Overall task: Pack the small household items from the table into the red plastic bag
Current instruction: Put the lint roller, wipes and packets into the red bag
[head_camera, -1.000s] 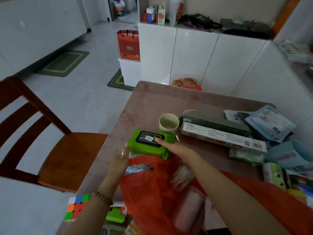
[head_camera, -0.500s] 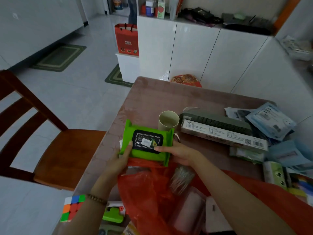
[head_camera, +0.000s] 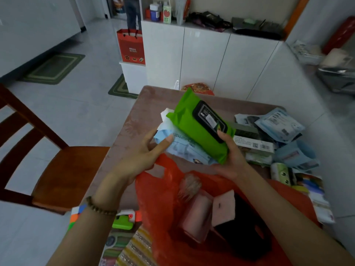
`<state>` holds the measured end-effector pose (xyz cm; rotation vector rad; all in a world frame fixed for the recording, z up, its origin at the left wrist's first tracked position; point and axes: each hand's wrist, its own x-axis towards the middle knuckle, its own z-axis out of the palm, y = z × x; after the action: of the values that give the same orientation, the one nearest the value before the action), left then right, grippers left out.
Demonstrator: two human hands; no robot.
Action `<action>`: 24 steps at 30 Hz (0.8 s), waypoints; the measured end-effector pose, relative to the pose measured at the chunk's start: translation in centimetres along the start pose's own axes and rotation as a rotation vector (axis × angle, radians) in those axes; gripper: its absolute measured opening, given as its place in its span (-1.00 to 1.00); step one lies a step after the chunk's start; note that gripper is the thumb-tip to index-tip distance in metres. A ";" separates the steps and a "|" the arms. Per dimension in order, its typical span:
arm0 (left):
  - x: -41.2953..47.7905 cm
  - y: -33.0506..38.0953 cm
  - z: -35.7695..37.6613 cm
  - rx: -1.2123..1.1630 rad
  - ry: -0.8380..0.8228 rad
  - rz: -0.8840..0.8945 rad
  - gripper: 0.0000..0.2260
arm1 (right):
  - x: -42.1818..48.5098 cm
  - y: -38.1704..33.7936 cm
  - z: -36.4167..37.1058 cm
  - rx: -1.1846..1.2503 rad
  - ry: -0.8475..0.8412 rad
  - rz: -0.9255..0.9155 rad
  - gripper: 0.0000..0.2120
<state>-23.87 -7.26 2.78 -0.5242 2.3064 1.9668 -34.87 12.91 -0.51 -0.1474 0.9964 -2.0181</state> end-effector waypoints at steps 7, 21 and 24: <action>-3.8 -1.4 -2.0 0.751 -0.198 -0.099 -0.37 | -7.5 -0.9 -1.8 -0.148 0.010 -0.010 -0.41; -6.4 -0.2 -3.0 -0.097 0.075 0.105 -0.63 | -7.4 2.5 0.3 -0.869 -0.056 0.373 -0.51; -5.8 -0.8 -3.1 -0.118 0.068 0.094 -0.63 | -6.3 2.6 0.3 -1.154 -0.017 0.302 -0.41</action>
<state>-17.66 -9.17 4.16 -0.5070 2.3046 2.1720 -29.10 16.56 -0.58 -0.5750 1.9228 -0.9698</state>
